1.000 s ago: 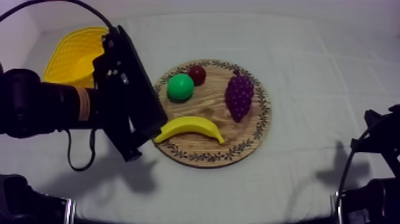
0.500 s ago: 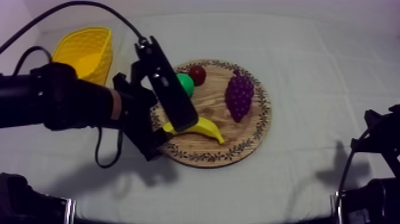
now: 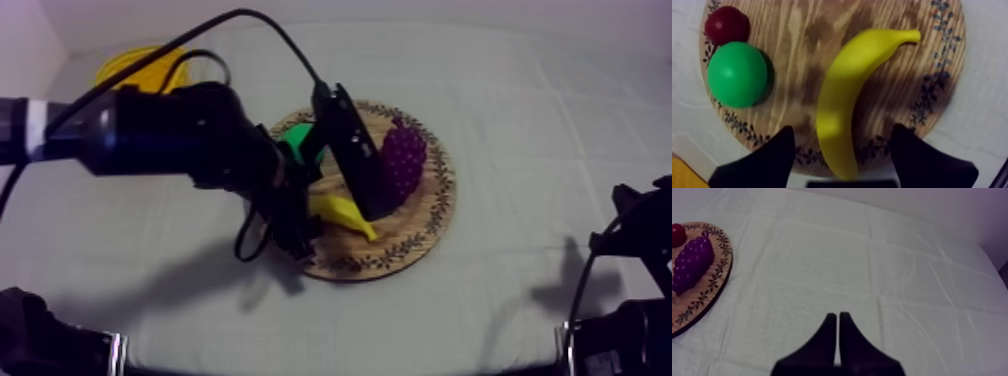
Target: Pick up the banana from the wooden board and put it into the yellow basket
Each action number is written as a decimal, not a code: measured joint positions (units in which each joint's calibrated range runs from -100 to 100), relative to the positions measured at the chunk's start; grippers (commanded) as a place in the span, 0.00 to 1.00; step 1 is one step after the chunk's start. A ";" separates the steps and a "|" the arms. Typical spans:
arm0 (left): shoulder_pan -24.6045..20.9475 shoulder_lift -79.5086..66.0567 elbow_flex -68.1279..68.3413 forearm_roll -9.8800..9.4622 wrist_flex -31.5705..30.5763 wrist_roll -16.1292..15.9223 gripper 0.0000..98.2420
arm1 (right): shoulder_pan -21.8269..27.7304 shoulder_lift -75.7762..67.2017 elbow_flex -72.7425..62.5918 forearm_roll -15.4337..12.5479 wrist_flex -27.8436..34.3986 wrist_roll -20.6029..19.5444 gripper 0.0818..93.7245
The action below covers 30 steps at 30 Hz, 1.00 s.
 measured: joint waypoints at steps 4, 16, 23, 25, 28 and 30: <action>0.25 4.62 -4.58 0.07 2.94 -0.34 0.69 | 0.00 0.00 0.00 0.00 0.00 0.00 0.00; 0.53 12.13 -13.03 -0.04 11.30 0.51 0.53 | 0.00 0.00 0.00 0.00 0.00 0.00 0.00; 1.51 13.35 -13.26 -2.49 13.37 3.84 0.33 | 0.00 0.00 0.00 0.00 0.00 0.00 0.00; 1.71 13.36 -12.54 -3.21 12.51 5.17 0.31 | 0.00 0.00 0.00 0.00 0.00 0.00 0.00; 1.90 13.30 -11.28 -3.89 11.49 6.69 0.29 | 0.00 0.00 0.00 0.00 0.00 0.00 0.00; 1.97 13.24 -10.57 -4.22 11.36 7.37 0.28 | 0.00 0.00 0.00 0.00 0.00 0.00 0.00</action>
